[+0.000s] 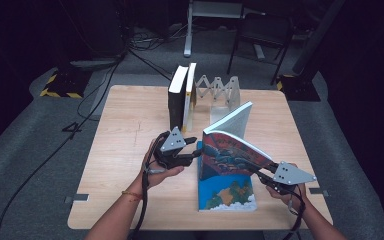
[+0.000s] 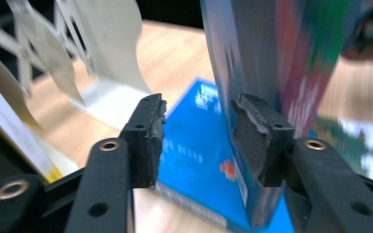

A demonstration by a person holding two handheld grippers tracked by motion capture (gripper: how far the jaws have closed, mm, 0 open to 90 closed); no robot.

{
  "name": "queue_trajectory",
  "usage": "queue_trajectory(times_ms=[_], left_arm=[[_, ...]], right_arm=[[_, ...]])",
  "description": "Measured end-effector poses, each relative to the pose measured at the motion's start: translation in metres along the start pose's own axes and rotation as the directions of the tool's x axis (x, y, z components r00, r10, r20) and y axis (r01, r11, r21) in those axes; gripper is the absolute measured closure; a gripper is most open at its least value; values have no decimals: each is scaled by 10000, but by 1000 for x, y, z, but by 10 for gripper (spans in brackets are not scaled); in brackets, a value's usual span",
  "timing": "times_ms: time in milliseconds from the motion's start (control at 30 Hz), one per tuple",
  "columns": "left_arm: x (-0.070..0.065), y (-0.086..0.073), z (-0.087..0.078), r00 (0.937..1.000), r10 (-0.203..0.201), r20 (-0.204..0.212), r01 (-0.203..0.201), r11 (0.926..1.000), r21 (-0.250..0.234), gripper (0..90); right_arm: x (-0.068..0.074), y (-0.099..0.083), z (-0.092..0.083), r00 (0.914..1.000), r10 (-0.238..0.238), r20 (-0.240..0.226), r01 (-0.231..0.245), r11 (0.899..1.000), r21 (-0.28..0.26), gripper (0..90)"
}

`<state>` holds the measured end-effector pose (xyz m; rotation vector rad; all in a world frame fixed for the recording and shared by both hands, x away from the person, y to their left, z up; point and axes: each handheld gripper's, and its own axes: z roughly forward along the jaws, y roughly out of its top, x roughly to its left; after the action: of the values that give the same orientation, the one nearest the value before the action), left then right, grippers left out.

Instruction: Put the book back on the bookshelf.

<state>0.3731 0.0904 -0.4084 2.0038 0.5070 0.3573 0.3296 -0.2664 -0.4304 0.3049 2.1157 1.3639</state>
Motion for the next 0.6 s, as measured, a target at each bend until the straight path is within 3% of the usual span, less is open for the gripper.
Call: queue_trajectory(times_ms=[233, 400, 600], left_arm=[[-5, -32, 10, 9986, -350, 400, 324, 9974, 646, 515], [-9, -43, 13, 9972, -239, 705, 158, 9934, 1136, 467], [-28, -55, 28, 9941, -64, 1081, -132, 9837, 1795, 447]], right_arm=[[1, -1, -1, 10000, 14, -57, -14, 10000, 3, 839], [2, -2, -3, 10000, -12, -67, 12, 10000, -6, 838], [2, -2, -3, 9999, -71, -92, 71, 10000, -21, 838]])
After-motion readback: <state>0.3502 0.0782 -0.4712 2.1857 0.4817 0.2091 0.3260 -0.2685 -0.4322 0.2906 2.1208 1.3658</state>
